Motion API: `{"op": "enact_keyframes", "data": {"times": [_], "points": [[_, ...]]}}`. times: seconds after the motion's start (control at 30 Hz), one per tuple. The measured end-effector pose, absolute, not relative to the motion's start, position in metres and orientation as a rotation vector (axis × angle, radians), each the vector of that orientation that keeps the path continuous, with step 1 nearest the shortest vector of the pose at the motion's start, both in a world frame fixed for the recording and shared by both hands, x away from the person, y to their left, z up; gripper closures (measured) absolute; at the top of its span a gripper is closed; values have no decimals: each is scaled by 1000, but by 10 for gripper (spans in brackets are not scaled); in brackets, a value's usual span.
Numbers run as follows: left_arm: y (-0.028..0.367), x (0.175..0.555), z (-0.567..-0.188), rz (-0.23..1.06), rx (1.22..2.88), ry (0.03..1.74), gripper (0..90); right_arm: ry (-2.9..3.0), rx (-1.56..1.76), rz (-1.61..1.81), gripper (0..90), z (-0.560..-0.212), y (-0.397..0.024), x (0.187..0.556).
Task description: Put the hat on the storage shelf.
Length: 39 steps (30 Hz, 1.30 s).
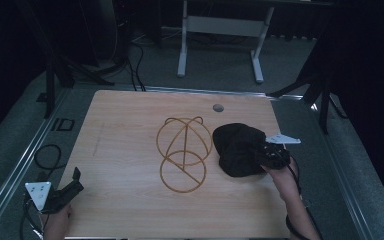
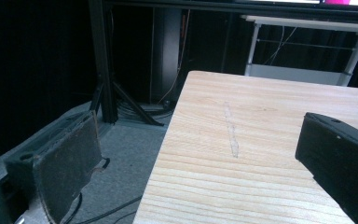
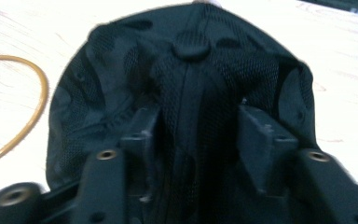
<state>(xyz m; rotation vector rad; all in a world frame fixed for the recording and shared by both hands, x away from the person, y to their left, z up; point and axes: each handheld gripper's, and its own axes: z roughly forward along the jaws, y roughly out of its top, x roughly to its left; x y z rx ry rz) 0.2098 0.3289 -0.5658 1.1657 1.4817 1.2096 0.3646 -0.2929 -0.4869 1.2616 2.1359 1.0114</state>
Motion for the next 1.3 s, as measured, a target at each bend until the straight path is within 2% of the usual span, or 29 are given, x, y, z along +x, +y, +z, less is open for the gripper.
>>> {"op": "enact_keyframes", "data": {"times": [0.13,0.23,0.27,0.3,0.6,1.3], "points": [[329,210,-566,1211,1165,1481,5,2143,1268,974,663,-494,-289,365],[329,210,-566,1211,1165,1482,5,2139,1271,953,793,-497,-288,365],[329,210,-566,1211,1165,1482,5,2139,1271,953,793,-497,-288,365],[329,210,-566,1211,1164,1482,5,2127,1280,960,868,-498,-288,365],[329,210,-566,1210,1164,1484,5,2053,1289,1014,881,-487,-292,361],[329,210,-566,1210,1163,1486,5,1885,1193,1221,881,-424,-300,333]]}}
